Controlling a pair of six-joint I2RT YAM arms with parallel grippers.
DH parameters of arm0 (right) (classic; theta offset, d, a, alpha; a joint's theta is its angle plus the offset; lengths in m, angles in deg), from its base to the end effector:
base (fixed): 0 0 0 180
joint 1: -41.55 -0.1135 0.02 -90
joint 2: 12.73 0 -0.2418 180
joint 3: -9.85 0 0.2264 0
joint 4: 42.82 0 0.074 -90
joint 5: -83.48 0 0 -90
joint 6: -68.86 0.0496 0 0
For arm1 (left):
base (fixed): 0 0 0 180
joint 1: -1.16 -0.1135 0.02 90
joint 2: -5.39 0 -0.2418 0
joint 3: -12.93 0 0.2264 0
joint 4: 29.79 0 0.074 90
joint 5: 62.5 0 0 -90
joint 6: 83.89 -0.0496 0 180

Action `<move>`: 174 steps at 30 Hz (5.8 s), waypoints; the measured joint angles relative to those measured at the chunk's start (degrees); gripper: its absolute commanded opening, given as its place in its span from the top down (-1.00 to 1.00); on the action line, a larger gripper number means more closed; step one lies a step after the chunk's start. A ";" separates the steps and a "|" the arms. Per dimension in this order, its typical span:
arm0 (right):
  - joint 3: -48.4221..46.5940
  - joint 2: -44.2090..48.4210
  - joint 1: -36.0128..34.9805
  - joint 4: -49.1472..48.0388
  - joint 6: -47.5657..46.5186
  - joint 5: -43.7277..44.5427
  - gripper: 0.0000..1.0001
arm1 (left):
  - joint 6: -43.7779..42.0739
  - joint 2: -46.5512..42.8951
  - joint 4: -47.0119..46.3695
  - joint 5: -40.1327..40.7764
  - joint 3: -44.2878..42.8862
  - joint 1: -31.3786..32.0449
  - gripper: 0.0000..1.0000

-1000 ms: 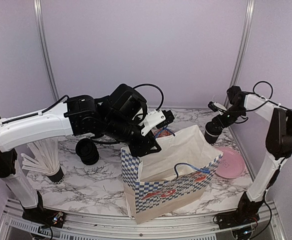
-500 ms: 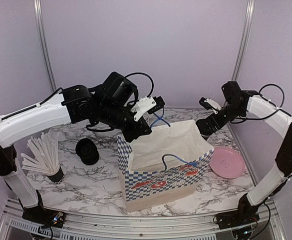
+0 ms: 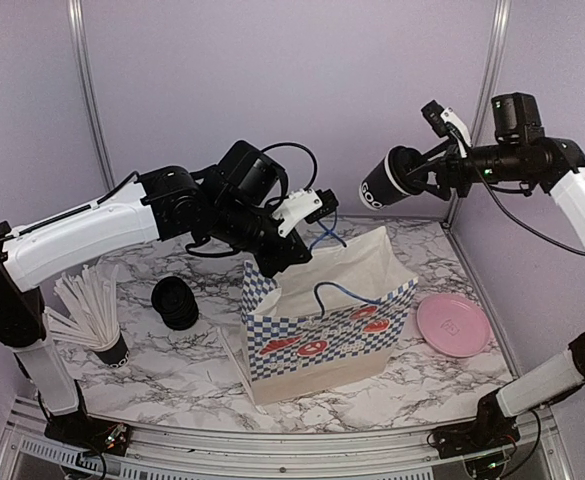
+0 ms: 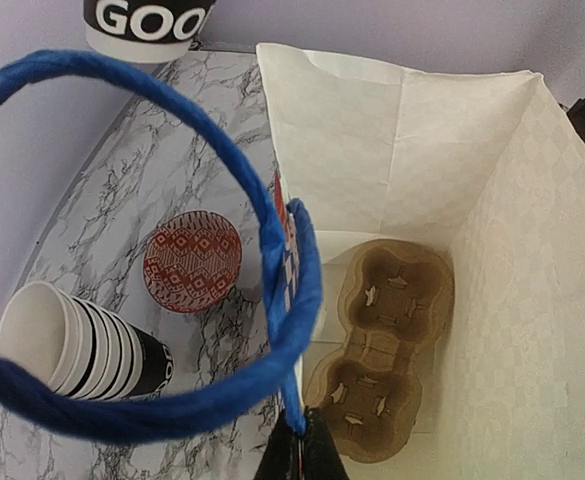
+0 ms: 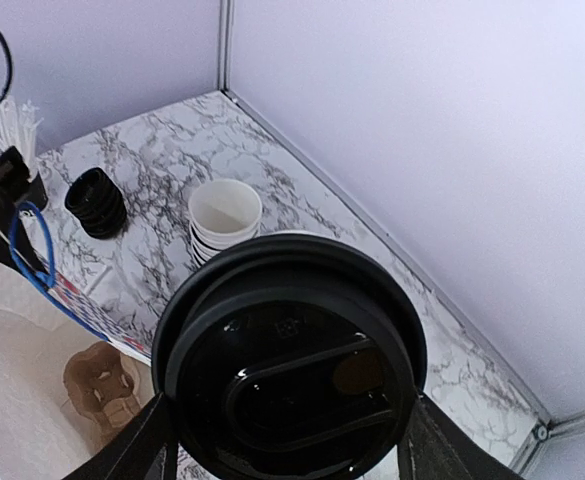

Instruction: Pack the takeout coffee

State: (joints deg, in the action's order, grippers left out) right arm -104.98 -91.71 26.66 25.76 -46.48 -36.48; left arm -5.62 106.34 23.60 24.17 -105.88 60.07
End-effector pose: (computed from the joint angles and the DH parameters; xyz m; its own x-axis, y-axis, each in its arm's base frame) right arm 0.2407 0.0896 0.4202 -0.2032 -0.4377 -0.8759 -0.7918 0.5997 -0.1160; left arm 0.1948 -0.3286 0.3486 -0.1151 0.5838 -0.8037 0.9220 0.3639 0.1324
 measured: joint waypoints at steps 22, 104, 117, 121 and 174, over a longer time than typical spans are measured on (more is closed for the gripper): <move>2.38 12.07 -0.70 22.67 -29.92 -22.18 0.14 | -1.11 2.27 0.17 -2.16 -4.33 0.00 1.00; 25.77 12.57 -59.65 23.87 -23.45 35.95 0.22 | 9.64 1.07 -7.04 -14.36 8.22 0.98 0.04; 32.13 20.48 -60.22 15.19 -23.89 47.67 0.28 | 11.13 3.17 -10.99 -21.46 9.01 0.94 0.05; 36.33 22.27 -60.22 12.94 -24.22 50.16 0.29 | 11.41 4.17 -11.93 -23.23 9.01 0.94 0.06; 47.43 31.10 -60.24 5.62 -34.73 45.22 0.34 | 12.63 4.63 -16.41 -34.21 10.08 2.95 0.14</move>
State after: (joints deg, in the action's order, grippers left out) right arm -57.55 -60.61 -33.58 31.38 -81.21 8.74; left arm 7.02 110.97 7.18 -10.04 -95.80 63.02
